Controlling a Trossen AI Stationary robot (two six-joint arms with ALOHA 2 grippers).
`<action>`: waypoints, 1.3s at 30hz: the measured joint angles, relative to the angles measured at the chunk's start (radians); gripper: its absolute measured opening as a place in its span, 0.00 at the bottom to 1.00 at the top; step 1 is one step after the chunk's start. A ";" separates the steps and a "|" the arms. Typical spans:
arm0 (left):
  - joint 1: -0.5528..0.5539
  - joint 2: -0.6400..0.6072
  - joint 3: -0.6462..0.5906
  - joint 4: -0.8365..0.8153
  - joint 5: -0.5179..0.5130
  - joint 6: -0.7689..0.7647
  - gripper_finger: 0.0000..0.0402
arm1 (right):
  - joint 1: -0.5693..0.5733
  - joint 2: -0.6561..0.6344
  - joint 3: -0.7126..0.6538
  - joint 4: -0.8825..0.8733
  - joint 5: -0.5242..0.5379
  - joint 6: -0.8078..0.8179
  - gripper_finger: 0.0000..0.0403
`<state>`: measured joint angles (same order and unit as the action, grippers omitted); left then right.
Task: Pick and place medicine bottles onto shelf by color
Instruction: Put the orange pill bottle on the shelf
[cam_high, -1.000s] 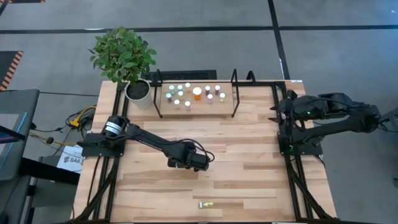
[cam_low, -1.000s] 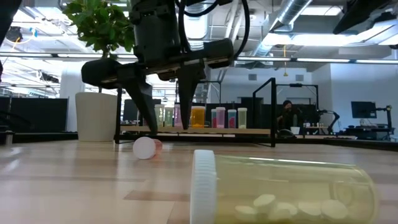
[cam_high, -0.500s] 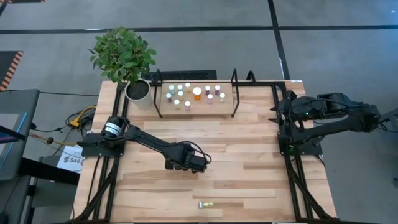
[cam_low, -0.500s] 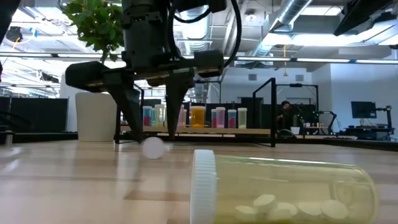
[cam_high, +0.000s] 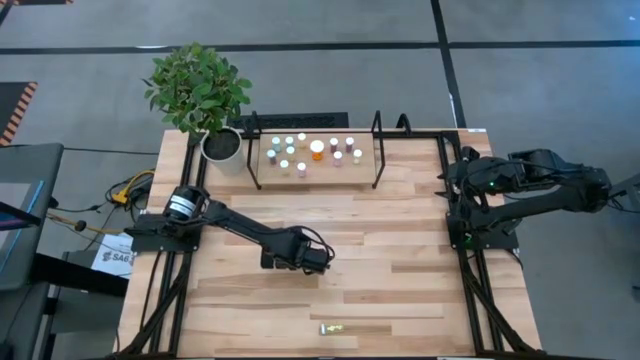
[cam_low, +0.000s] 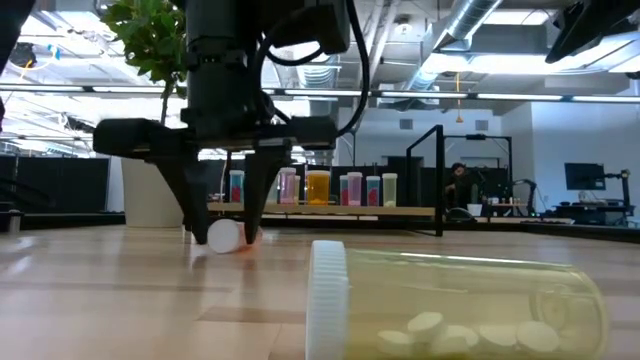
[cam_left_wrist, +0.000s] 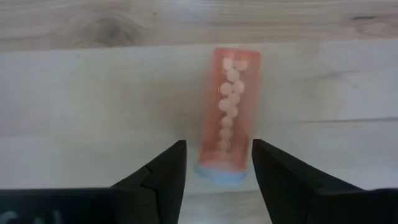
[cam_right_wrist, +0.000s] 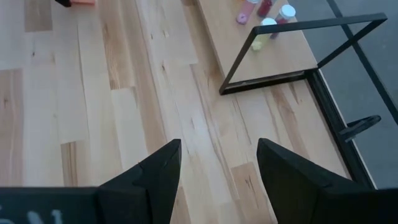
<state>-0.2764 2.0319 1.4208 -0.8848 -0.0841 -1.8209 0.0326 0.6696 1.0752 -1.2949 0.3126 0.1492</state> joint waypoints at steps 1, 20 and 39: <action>0.003 0.000 -0.003 0.008 0.001 0.007 0.42 | 0.000 0.000 0.000 0.000 0.000 0.000 0.58; 0.026 -0.002 -0.008 0.043 0.107 0.177 0.20 | 0.000 0.000 0.000 0.002 0.001 0.001 0.58; 0.090 -0.003 0.423 0.295 0.285 0.585 0.21 | 0.000 0.178 0.000 0.201 -0.290 -0.290 0.58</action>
<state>-0.1865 2.0289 1.8442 -0.5900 0.2011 -1.2357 0.0330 0.8480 1.0756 -1.0935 0.0223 -0.1408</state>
